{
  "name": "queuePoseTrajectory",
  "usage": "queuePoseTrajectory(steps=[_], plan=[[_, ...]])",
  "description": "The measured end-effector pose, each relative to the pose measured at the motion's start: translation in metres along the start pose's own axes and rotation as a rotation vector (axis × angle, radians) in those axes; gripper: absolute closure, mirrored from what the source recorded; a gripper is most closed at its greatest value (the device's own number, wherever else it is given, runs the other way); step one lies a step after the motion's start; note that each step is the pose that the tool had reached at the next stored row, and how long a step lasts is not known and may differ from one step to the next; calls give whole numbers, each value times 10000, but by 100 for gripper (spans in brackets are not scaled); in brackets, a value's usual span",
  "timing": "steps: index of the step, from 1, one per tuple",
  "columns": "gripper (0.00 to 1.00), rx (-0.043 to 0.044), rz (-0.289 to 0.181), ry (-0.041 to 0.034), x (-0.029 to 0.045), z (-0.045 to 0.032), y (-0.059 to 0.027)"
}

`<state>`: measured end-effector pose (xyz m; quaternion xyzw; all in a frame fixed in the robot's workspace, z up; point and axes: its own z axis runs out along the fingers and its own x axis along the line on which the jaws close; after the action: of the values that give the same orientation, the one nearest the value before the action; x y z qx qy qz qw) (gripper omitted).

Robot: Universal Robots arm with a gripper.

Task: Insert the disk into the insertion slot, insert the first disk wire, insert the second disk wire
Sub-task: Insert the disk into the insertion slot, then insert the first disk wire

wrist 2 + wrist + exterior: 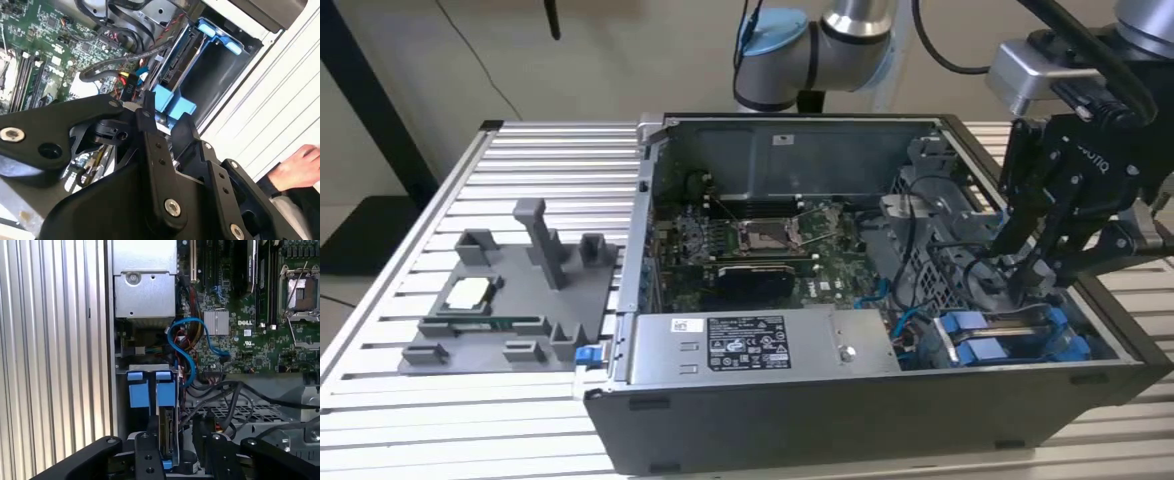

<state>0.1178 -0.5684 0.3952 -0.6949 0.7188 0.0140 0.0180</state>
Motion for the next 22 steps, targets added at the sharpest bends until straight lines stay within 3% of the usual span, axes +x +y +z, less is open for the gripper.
queuePoseTrajectory(steps=[1,4,5,6,9,10,14,15,16,17,20,22], plan=[[59,-1,1,-93,-9,-1,1],[59,5,3,-542,-47,7,2],[59,8,4,-662,-56,13,3],[59,9,4,-724,-61,24,3],[59,8,10,-817,-60,64,4],[59,5,16,-893,-60,71,4],[62,-11,34,-1388,-59,91,4],[62,-13,39,-1483,-58,98,3],[68,-15,46,-1544,-58,111,2],[75,-14,61,-1550,-57,121,-3],[81,-9,95,-1545,-47,146,-8],[81,-6,94,-1485,-44,158,-9]])
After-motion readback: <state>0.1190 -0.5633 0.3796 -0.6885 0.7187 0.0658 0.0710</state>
